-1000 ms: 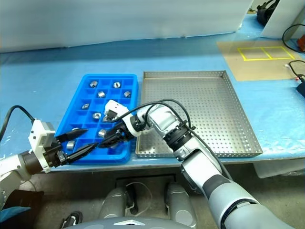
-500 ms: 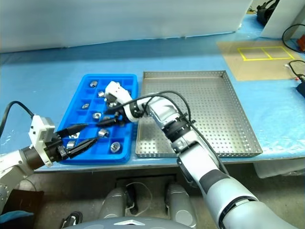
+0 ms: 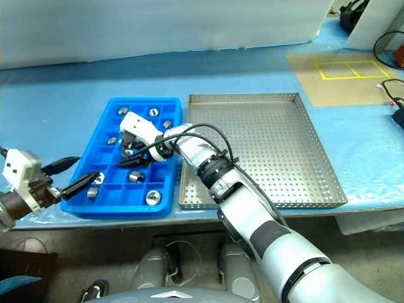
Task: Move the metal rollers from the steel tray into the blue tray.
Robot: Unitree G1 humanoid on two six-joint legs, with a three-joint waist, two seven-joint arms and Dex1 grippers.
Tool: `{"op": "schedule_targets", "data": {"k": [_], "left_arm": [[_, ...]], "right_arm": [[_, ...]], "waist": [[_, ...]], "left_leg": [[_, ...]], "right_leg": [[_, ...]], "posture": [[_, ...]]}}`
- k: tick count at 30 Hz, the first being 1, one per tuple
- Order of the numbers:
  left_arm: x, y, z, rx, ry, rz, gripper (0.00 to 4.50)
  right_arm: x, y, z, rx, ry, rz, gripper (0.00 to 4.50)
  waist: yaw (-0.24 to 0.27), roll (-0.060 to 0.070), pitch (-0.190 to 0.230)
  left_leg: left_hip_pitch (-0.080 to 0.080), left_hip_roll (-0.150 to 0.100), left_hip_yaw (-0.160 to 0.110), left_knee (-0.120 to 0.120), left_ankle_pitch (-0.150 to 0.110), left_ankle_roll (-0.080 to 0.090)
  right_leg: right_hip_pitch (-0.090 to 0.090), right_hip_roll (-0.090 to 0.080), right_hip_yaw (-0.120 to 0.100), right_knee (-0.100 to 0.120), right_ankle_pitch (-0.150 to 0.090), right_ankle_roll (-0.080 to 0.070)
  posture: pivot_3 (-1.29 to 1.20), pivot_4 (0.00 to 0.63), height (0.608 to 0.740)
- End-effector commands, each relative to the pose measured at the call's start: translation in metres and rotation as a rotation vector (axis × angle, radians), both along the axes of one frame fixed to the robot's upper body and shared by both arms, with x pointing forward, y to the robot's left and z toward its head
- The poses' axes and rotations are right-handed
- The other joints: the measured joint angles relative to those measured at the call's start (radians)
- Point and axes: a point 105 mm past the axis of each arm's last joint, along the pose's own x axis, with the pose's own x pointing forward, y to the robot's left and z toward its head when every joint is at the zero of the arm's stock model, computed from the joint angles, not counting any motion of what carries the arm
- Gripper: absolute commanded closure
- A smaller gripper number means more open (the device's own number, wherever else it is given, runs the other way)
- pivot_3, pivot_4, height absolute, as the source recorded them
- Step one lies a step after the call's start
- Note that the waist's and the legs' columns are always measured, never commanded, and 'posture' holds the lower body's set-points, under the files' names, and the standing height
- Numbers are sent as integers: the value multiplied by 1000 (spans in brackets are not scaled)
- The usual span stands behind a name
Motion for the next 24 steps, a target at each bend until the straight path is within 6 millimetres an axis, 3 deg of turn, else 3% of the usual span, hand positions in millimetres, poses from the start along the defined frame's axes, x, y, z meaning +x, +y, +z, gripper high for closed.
{"op": "schedule_targets", "data": {"k": [1,7,15,24], "left_arm": [[-5,2,6,38,-27,-11,582],[-9,-11,-3,9,-8,-37,582],[-8,-19,-3,-8,-12,-53,582],[-9,-23,-5,-24,-7,-58,582]], "right_arm": [[4,7,5,19,-60,-28,1220],[18,5,-3,12,-79,-128,1220],[6,7,-19,-30,-102,-62,1220],[-5,13,-21,-17,-158,-17,1220]], "waist": [[2,0,0],[3,0,0],[3,0,0],[8,0,0]], "left_leg": [[0,0,0,0,0,0],[1,0,0,0,0,-1],[1,0,0,0,0,-1],[1,0,0,0,0,-1]], "right_leg": [[0,0,0,0,0,0],[0,0,0,1,0,0],[0,0,0,1,0,0],[1,0,0,1,0,0]], "posture": [[-329,150,740],[-332,150,740],[-326,150,740],[-320,150,740]]}}
